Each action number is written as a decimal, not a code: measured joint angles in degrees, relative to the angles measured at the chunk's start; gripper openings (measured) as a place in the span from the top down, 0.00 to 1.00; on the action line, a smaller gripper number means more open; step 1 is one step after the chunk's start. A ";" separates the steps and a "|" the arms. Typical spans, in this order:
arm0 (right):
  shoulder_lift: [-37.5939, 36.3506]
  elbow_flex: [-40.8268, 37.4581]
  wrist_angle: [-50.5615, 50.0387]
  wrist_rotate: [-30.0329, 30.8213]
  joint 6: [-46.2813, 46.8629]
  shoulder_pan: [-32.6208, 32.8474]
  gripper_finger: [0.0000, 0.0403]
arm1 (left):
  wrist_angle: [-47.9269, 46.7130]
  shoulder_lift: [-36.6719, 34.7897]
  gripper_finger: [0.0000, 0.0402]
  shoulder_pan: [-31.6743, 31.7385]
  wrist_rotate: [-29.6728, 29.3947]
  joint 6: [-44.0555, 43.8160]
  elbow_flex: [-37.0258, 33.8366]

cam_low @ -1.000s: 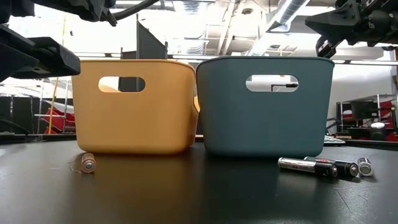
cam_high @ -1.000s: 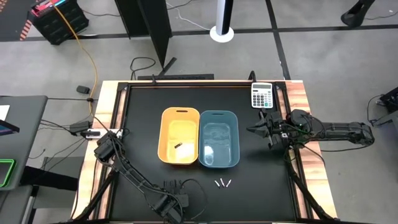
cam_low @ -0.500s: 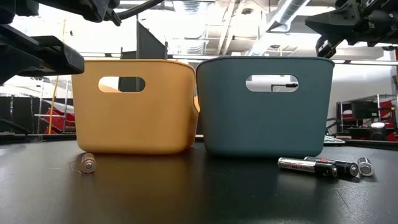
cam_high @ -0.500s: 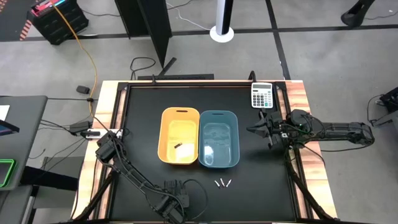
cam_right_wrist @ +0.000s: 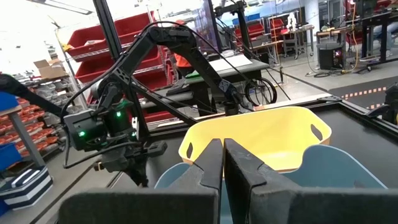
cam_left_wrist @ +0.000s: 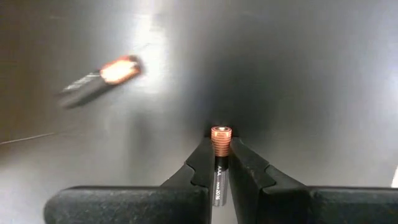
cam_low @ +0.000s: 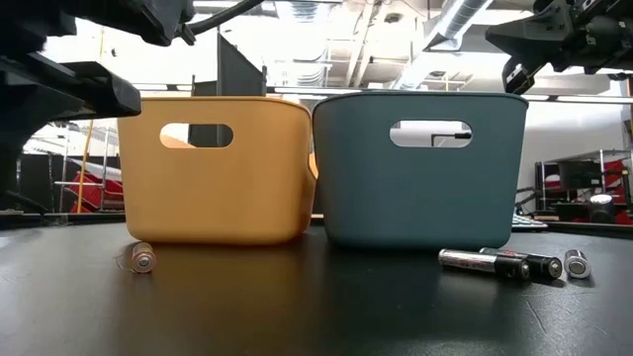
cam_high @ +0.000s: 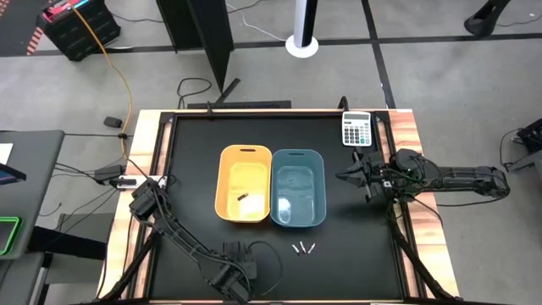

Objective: Sort batteries
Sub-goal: Put the bottom black battery into the yellow bin

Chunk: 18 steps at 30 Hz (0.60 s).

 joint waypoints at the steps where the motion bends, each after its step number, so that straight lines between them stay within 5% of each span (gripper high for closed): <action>1: 0.00 0.00 -0.08 0.00 0.00 0.00 0.92 | -0.62 -0.16 0.95 0.06 -0.95 -0.20 -0.10; 18: -0.02 0.00 -0.35 0.00 -0.07 -0.04 0.92 | -5.64 -2.70 0.95 0.07 -2.54 -1.99 0.00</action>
